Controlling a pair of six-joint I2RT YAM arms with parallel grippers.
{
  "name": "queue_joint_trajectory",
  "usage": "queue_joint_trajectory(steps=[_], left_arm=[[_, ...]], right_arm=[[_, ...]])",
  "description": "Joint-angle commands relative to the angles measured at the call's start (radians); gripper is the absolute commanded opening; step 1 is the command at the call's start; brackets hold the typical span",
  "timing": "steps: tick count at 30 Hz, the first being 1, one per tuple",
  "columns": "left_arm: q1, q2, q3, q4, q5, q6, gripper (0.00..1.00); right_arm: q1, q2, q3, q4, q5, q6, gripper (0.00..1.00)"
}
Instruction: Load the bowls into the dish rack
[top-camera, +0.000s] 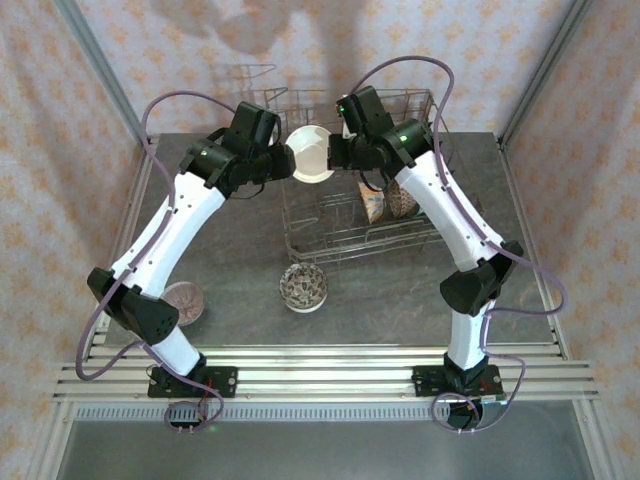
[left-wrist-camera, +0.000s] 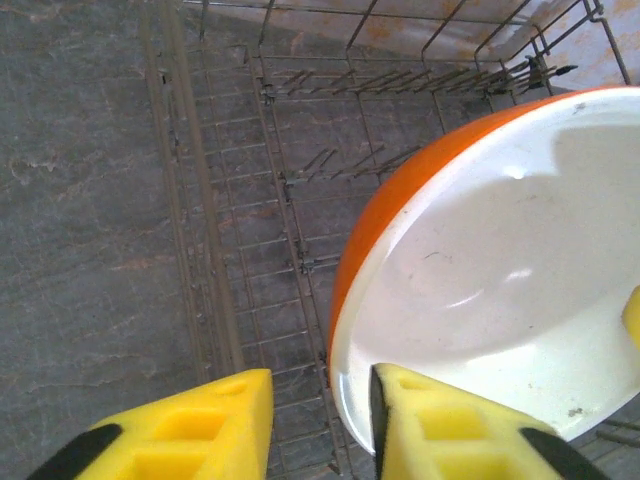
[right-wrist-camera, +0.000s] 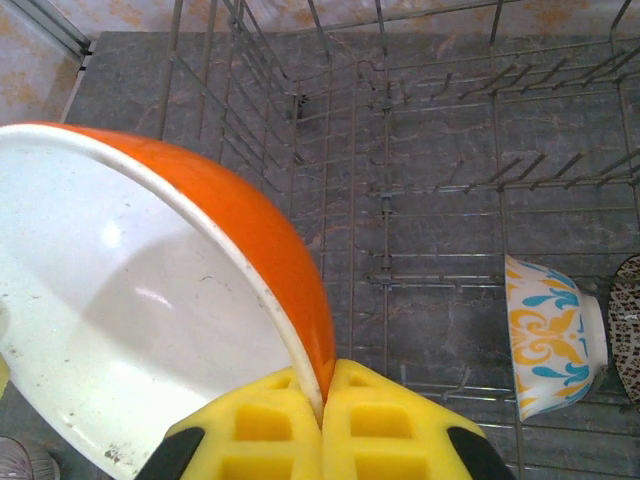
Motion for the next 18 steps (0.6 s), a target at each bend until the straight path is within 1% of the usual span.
queue_joint_trajectory(steps=[1, 7, 11, 14, 18], left_arm=[[-0.005, -0.048, -0.009, 0.02, -0.018, -0.008, 0.38], [-0.004, -0.092, -0.018, -0.012, -0.1, 0.013, 0.53], [0.02, -0.124, -0.037, -0.045, -0.119, 0.022, 0.56], [0.081, -0.178, -0.098, -0.058, -0.099, 0.017, 0.56], [0.21, -0.273, -0.223, -0.064, -0.027, 0.014, 0.56]], right_arm=[[-0.005, -0.044, -0.006, 0.023, 0.057, 0.022, 0.0], [-0.008, -0.051, -0.031, 0.016, 0.149, 0.045, 0.0], [-0.008, -0.057, -0.04, -0.007, 0.266, 0.074, 0.0], [-0.008, -0.058, -0.044, -0.033, 0.366, 0.103, 0.0], [-0.008, -0.068, -0.078, -0.038, 0.446, 0.128, 0.0]])
